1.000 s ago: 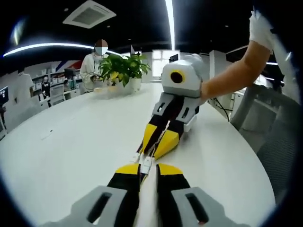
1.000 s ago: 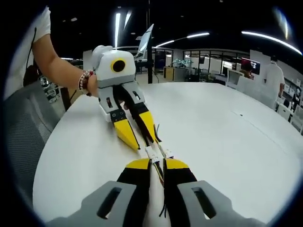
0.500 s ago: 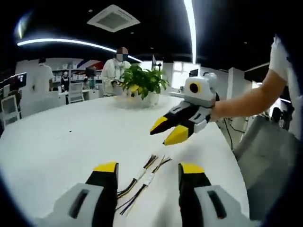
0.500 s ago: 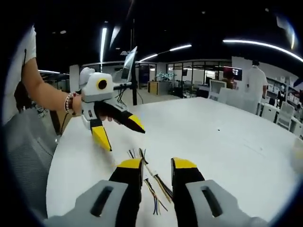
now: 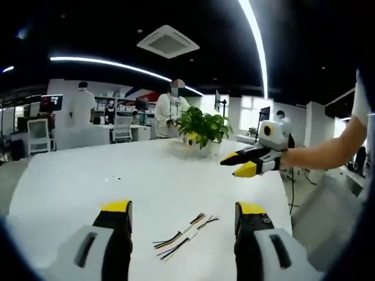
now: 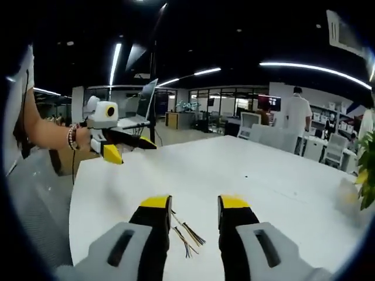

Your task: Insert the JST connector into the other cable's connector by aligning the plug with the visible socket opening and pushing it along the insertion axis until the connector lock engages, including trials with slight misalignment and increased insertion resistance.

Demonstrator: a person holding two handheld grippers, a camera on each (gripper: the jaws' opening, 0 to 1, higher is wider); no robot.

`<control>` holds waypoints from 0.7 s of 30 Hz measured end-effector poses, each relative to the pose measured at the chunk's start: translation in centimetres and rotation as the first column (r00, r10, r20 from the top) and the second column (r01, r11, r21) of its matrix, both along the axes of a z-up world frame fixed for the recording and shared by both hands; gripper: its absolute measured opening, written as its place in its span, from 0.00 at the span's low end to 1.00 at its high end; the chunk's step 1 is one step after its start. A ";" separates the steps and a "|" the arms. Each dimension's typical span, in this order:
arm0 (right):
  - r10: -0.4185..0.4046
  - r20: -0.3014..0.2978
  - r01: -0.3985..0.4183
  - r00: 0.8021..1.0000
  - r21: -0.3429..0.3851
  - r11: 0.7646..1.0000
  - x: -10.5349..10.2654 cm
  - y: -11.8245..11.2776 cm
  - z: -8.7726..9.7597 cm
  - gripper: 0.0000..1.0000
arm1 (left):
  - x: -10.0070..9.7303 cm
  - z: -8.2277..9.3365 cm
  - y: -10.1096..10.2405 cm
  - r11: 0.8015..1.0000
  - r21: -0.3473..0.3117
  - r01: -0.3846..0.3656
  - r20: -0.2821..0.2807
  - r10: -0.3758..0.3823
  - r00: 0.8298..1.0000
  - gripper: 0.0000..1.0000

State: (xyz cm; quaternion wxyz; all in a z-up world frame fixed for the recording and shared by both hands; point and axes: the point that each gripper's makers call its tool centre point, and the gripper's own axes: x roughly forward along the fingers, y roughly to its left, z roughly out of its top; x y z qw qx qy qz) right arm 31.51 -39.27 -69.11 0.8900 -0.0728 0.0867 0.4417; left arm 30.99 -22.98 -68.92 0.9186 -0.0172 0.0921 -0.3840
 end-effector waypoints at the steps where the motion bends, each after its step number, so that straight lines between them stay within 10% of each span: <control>1: -0.012 0.002 0.012 1.000 0.008 1.000 -0.3 -0.4 0.5 0.30 | -0.2 0.3 0.4 1.000 0.001 -0.015 0.007 0.015 1.000 0.70; 12: -0.147 0.058 0.139 0.988 0.122 0.983 -3.1 -3.8 4.7 0.38 | -3.3 4.2 5.7 0.980 -0.074 -0.187 0.063 0.192 0.979 0.82; 21: -0.269 0.051 0.256 0.962 0.185 0.949 -6.3 -7.1 6.0 0.48 | -7.5 3.6 8.4 0.965 -0.086 -0.248 0.076 0.255 0.964 0.85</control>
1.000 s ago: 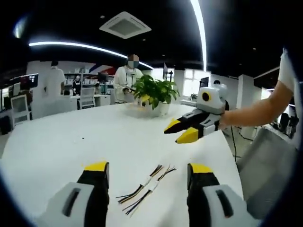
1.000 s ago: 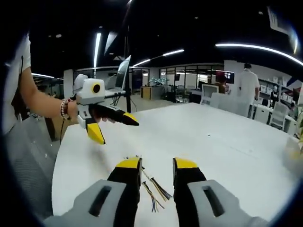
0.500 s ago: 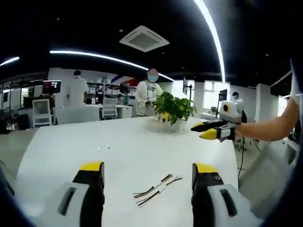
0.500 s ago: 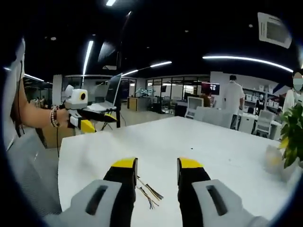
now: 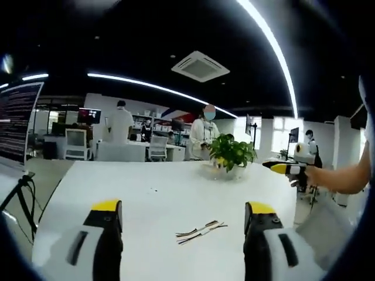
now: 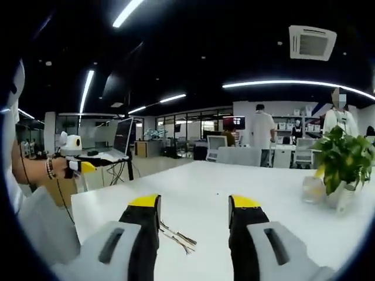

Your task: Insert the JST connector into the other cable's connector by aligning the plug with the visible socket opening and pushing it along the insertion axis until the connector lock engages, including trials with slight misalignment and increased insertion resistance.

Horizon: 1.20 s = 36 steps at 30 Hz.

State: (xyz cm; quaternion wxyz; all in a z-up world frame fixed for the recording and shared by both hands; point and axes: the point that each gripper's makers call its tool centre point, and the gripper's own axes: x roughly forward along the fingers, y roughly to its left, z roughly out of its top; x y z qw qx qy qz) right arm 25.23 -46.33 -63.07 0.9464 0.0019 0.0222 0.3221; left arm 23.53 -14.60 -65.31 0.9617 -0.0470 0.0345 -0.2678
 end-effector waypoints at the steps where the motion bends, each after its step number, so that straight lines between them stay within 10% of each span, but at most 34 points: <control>1: -0.007 -0.009 0.007 1.000 -0.005 1.000 -0.6 -0.3 -0.2 0.51 | -0.3 -0.6 0.6 1.000 0.016 -0.013 -0.008 0.013 1.000 0.86; 15: -0.119 -0.147 0.114 0.982 -0.038 0.993 -6.4 -2.9 -5.5 0.57 | -4.8 -3.5 3.2 0.996 -0.023 -0.091 -0.064 0.090 0.994 0.86; 36: -0.178 -0.291 0.167 0.940 -0.065 0.984 -8.1 -3.5 -9.5 0.56 | -8.6 -8.6 3.3 0.997 -0.028 -0.076 -0.242 0.067 0.968 0.87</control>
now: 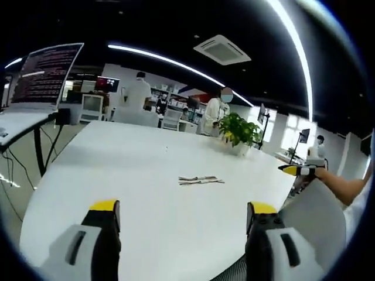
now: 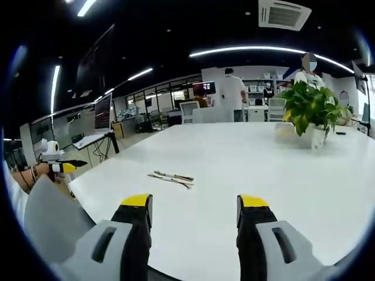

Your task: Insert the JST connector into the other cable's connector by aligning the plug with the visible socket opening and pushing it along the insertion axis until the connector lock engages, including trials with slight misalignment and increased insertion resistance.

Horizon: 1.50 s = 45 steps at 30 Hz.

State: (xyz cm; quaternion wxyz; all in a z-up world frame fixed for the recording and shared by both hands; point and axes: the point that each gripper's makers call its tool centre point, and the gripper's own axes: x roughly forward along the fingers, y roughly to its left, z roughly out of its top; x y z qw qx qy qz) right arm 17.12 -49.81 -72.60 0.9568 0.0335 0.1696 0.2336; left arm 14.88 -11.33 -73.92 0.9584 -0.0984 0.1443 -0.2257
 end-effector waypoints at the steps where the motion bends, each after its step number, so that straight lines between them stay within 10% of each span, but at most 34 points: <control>1: 0.002 -0.013 -0.002 1.000 -0.004 1.000 -0.1 0.0 -0.2 0.56 | -0.1 -0.1 0.0 1.000 -0.003 -0.001 -0.007 0.001 1.000 0.87; 22: 0.063 -0.123 -0.064 0.990 -0.011 0.998 -1.4 0.5 -2.6 0.57 | -1.3 -3.3 -1.9 0.999 0.028 0.038 -0.127 -0.035 0.991 0.87; 45: 0.120 -0.191 -0.116 0.974 0.030 0.993 -0.5 1.8 -3.2 0.55 | -0.7 -2.6 -2.8 0.999 0.027 0.023 -0.098 -0.021 0.995 0.87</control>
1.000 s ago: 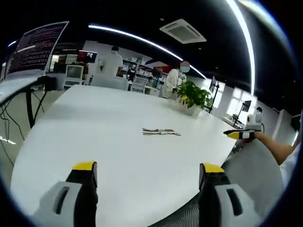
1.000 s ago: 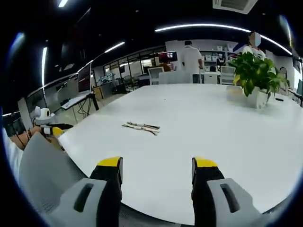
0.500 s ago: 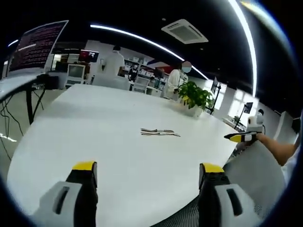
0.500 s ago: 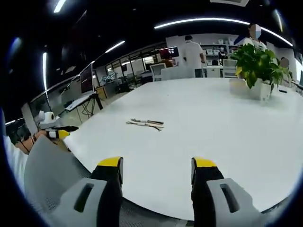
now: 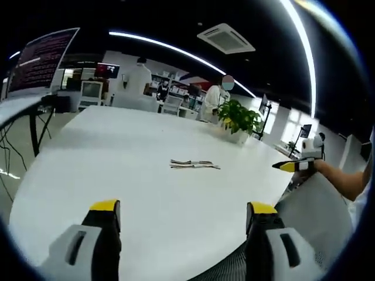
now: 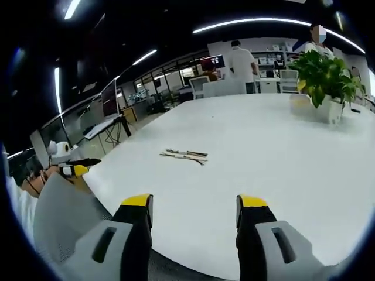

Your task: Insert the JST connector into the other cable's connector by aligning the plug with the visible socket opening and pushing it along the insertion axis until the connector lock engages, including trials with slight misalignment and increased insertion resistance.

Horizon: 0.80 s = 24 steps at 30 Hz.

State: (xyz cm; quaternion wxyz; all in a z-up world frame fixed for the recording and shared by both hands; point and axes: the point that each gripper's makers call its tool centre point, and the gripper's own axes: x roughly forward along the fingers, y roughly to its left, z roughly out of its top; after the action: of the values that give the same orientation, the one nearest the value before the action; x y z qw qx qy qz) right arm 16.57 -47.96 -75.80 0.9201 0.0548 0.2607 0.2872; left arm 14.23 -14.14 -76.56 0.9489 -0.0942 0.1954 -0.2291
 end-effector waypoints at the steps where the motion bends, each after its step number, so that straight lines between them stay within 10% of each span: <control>1: 0.003 -0.006 -0.003 1.000 -0.009 1.000 0.0 -0.1 -0.2 0.55 | 0.1 0.1 0.2 1.000 0.001 -0.001 0.001 0.001 1.000 0.87; 24: -0.088 -0.023 0.088 0.996 0.002 0.996 0.6 -1.2 -0.3 0.55 | 1.6 0.1 0.7 0.999 -0.016 0.039 -0.015 -0.039 0.999 0.87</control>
State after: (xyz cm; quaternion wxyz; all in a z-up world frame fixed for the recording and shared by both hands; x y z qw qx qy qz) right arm 17.22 -49.16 -76.07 0.9288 0.0711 0.2679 0.2460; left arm 15.79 -13.46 -76.51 0.9421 -0.0994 0.2024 -0.2483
